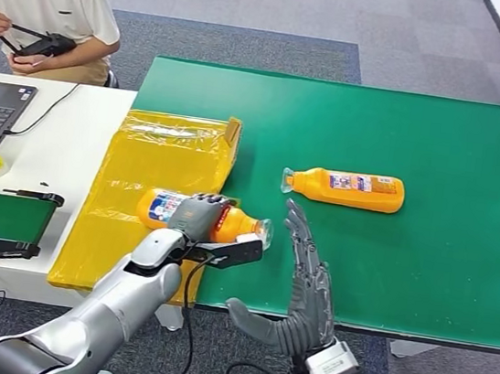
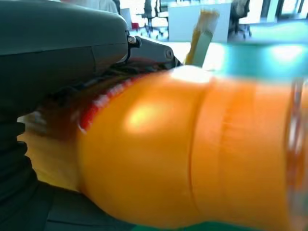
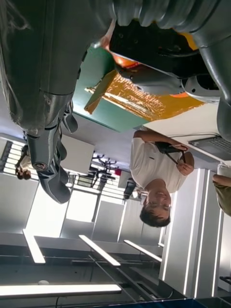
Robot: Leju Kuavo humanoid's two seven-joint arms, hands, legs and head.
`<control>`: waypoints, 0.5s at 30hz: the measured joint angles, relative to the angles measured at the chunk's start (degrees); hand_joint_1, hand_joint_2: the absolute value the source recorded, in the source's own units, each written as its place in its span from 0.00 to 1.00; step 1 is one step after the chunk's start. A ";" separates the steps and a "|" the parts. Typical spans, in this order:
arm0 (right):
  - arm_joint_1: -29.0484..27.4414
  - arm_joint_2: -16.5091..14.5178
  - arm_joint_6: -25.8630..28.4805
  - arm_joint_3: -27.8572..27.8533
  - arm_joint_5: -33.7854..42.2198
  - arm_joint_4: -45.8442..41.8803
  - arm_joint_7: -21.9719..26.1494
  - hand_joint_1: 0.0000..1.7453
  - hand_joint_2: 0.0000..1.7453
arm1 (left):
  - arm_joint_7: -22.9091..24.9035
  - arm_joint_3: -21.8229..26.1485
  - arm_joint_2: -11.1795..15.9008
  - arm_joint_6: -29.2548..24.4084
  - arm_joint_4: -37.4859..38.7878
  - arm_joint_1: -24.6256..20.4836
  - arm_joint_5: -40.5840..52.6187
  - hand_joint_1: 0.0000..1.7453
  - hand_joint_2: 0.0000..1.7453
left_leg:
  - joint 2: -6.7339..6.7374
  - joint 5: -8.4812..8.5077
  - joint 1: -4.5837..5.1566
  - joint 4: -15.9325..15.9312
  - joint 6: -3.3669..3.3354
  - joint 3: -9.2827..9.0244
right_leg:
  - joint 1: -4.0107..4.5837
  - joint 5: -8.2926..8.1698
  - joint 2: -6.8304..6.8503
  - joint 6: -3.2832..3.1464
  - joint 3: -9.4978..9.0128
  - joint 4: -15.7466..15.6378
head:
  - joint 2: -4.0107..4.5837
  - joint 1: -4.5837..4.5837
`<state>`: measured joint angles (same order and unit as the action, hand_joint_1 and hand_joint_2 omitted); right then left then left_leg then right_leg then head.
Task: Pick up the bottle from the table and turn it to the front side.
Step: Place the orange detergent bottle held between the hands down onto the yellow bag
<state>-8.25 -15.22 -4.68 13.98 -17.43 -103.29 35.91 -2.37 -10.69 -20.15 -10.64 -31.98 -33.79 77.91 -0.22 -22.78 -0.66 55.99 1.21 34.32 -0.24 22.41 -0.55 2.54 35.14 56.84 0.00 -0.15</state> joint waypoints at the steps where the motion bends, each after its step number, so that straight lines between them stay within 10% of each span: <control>1: -0.03 0.01 0.00 -0.01 0.01 -0.01 -0.18 0.00 1.00 | -0.02 0.14 -0.06 0.29 0.27 0.04 -0.03 0.00 1.00 | 0.00 0.01 0.00 0.00 -0.01 0.01 | 0.00 0.00 0.00 0.00 0.01 0.00 | 0.00 0.01; 15: -0.07 0.05 -0.65 -0.01 0.57 -0.01 -0.66 0.00 1.00 | -1.66 0.68 -0.62 0.66 1.54 0.22 0.04 0.00 1.00 | 0.00 0.01 0.00 0.00 -0.07 0.06 | -0.02 0.01 0.01 0.04 0.04 0.00 | 0.00 0.00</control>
<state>-8.32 -15.17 -5.33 13.97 -16.85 -103.30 35.26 -4.03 -10.02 -20.77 -9.99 -30.45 -33.57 77.95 -0.22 -22.77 -0.66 55.99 1.13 34.38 -0.25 22.42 -0.53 2.58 35.18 56.84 0.00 -0.15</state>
